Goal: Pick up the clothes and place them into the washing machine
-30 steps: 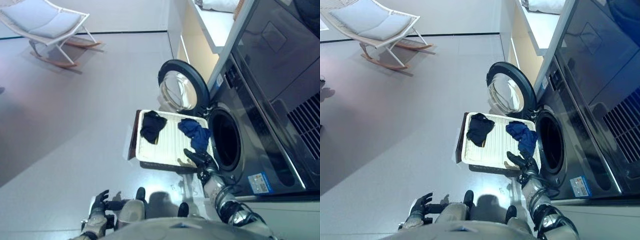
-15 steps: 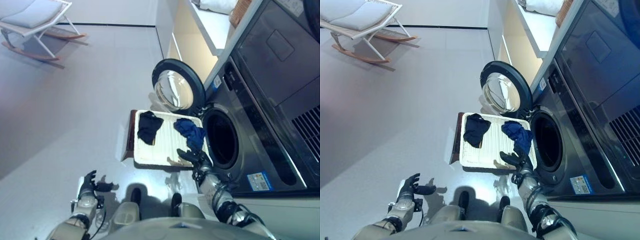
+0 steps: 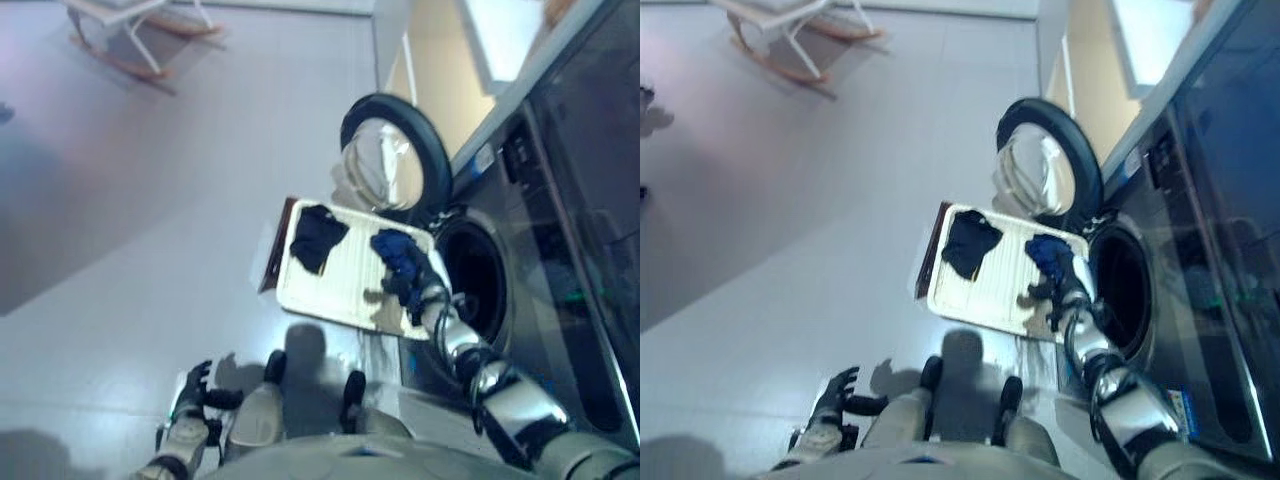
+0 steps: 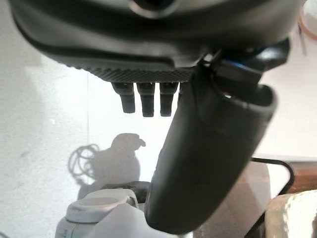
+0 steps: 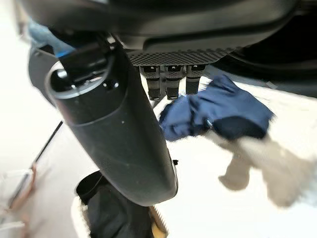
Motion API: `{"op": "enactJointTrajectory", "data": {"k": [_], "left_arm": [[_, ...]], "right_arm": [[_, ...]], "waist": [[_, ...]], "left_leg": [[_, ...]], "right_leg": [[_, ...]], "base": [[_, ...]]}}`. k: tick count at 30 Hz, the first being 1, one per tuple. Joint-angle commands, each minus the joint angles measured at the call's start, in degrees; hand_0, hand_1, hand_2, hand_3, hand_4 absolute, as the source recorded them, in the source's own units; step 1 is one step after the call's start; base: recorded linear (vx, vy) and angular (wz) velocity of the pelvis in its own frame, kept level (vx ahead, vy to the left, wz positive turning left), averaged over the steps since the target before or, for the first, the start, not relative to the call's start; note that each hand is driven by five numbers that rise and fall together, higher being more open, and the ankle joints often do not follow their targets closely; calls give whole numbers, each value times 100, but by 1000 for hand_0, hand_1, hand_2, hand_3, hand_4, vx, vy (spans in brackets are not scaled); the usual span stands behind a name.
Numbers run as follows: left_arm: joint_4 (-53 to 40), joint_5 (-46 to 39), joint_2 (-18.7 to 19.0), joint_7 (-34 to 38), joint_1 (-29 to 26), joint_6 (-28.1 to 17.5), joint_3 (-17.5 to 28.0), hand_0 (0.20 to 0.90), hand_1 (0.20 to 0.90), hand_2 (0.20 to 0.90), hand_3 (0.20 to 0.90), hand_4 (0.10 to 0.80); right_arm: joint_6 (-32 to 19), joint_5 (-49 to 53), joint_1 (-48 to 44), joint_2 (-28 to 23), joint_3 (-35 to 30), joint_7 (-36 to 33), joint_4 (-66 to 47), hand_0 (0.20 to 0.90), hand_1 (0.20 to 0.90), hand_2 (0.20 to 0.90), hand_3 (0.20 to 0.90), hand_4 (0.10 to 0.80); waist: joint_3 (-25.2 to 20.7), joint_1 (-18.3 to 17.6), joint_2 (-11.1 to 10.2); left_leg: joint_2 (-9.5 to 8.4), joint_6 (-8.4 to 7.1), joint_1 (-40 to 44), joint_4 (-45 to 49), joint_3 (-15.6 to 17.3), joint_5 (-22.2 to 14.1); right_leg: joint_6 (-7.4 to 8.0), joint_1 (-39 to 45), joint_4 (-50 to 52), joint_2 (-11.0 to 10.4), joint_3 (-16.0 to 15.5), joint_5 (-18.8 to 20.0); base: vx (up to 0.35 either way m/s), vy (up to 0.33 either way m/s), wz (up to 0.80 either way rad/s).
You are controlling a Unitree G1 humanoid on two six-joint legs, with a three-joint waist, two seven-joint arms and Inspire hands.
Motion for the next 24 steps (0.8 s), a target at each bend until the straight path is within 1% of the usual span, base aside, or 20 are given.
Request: {"op": "enactJointTrajectory", "data": {"k": [1,3,6,11,17,24], "left_arm": [[-202,-110,323,422,-435,-392,-155,900,900,900,900,800],[-376,-234,327,484,-498,-441,-222,900,900,900,900,800],[-498,-310,269,568,-537,-493,-311,900,900,900,900,800],[-617,-406,269,659,-654,-512,-324,900,900,900,900,800],[-722,-436,305,765,-763,-535,-389,900,900,900,900,800],[-865,-441,340,867,-952,-559,-475,900,900,900,900,800]], "right_arm": [[-196,-529,-1184,-377,356,-438,239,900,900,900,900,800],[-168,-575,-1745,-636,504,-520,540,900,900,900,900,800],[-159,-544,-2218,-787,622,-578,848,900,900,900,900,800],[-152,-473,-2668,-1022,718,-659,954,900,900,900,900,800],[-135,-424,-2930,-1008,840,-678,1055,900,900,900,900,800],[-157,-387,-2999,-883,900,-731,1059,900,900,900,900,800]], "waist": [[341,275,115],[494,372,202],[616,472,217],[792,607,222],[920,748,152],[1038,843,113]], "left_leg": [[-155,-65,-206,-230,120,18],[-189,-71,-411,-181,82,70],[-209,-49,-558,-194,88,109],[-262,-75,-810,-230,115,176],[-310,-86,-963,-227,88,181],[-412,-83,-1115,-206,-48,206]], "right_leg": [[400,-499,932,-364,123,-251],[404,-667,957,-382,123,-230],[411,-871,996,-393,200,-189],[412,-1064,1026,-405,218,-185],[412,-1110,1011,-421,177,-213],[435,-1076,967,-462,-2,-215]], "base": [[-25,-11,42],[-25,10,25],[18,44,10],[28,14,6],[38,-15,10],[26,-22,14]]}}
